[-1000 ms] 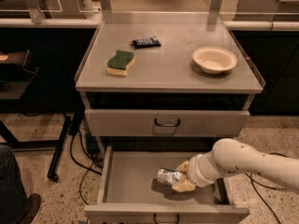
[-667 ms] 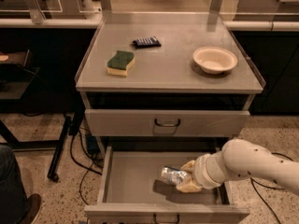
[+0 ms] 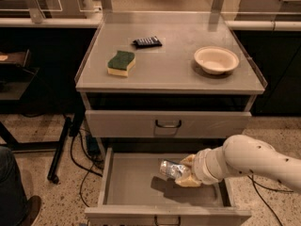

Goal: Pick redbull can from middle drawer and place on counter

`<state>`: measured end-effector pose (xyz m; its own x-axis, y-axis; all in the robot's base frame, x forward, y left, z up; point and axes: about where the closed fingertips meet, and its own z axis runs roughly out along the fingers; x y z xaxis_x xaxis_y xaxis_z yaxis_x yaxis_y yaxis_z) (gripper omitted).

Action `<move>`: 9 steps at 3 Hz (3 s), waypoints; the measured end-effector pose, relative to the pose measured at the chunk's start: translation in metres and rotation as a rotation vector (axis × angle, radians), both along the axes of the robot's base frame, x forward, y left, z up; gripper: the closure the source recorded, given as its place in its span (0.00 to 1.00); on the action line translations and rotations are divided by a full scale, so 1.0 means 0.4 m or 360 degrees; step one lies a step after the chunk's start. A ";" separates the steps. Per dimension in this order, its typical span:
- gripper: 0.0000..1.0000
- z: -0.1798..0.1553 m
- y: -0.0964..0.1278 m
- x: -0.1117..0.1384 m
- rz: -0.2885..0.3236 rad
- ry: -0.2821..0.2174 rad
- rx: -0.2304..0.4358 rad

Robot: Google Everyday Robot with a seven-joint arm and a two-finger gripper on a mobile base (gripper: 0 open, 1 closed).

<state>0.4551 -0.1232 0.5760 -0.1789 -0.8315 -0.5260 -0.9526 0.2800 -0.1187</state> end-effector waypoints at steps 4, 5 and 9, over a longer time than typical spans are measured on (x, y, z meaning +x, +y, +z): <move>1.00 0.308 0.001 0.098 -0.0056 -0.0357 0.0034; 1.00 0.476 0.024 0.157 -0.0054 -0.0542 0.0015; 1.00 0.696 0.021 0.283 -0.0076 -0.0737 0.0028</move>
Offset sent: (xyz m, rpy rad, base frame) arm 0.0284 -0.0155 0.1333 0.0221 -0.2324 -0.0391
